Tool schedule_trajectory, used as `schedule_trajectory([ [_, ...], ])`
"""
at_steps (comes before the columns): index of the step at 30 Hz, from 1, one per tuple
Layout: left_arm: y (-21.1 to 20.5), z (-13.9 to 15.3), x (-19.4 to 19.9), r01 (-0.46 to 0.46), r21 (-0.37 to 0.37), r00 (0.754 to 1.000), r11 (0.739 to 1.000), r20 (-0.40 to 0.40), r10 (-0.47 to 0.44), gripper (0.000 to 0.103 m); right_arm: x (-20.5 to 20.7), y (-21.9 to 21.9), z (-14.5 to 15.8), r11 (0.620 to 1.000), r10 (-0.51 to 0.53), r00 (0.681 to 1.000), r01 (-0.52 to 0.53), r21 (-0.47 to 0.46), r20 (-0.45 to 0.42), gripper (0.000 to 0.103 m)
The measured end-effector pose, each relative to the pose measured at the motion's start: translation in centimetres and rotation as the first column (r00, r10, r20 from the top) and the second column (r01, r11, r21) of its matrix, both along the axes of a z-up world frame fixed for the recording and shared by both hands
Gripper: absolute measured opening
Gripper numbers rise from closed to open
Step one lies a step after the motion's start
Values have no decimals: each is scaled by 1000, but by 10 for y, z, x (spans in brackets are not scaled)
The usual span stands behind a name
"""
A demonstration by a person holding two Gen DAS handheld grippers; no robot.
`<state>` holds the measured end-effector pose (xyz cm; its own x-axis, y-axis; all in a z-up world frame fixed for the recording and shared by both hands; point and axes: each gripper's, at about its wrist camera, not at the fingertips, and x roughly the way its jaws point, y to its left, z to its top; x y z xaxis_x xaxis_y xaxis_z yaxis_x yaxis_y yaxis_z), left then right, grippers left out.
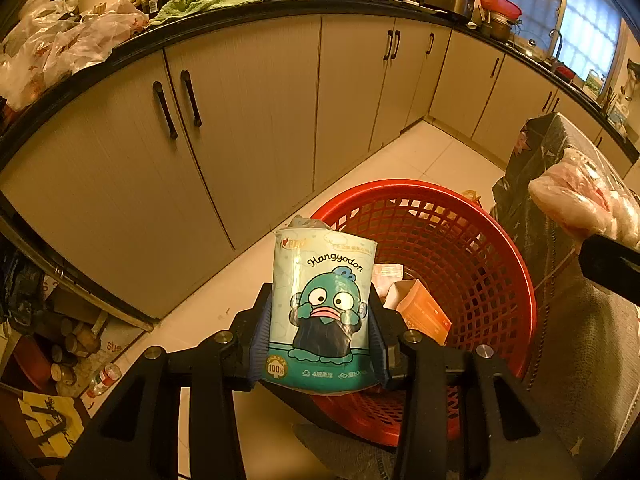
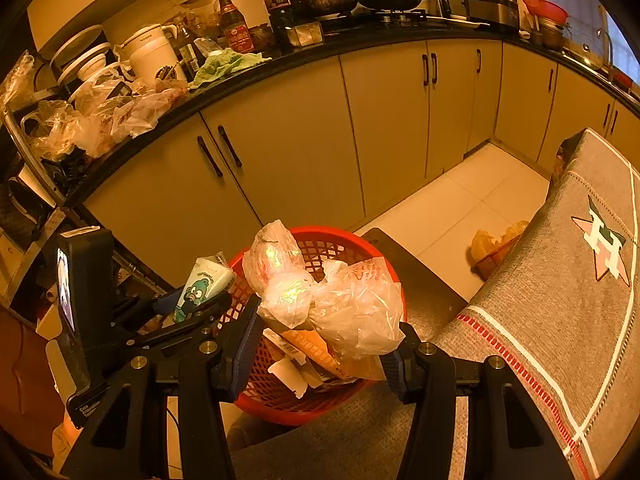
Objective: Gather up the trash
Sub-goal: 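Lower the snack pack into the basket with the left tool while the right tool lowers the bags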
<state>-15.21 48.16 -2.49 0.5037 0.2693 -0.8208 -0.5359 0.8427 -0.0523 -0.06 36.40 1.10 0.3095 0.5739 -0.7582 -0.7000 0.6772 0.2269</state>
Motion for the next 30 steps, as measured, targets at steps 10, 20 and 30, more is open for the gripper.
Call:
schedule_trajectory([
  [10, -1, 0, -4, 15, 0, 1000, 1000, 10, -15, 41, -2, 4, -2, 1000, 3, 1000, -3, -10, 4, 58],
  [20, 3, -2, -3, 21, -8, 1000, 1000, 8, -21, 41, -3, 7, -5, 1000, 6, 1000, -6, -16, 1, 58],
  [30, 4, -3, -3, 29, -14, 1000, 999, 12, -29, 41, -4, 13, -8, 999, 14, 1000, -13, -30, 10, 58],
])
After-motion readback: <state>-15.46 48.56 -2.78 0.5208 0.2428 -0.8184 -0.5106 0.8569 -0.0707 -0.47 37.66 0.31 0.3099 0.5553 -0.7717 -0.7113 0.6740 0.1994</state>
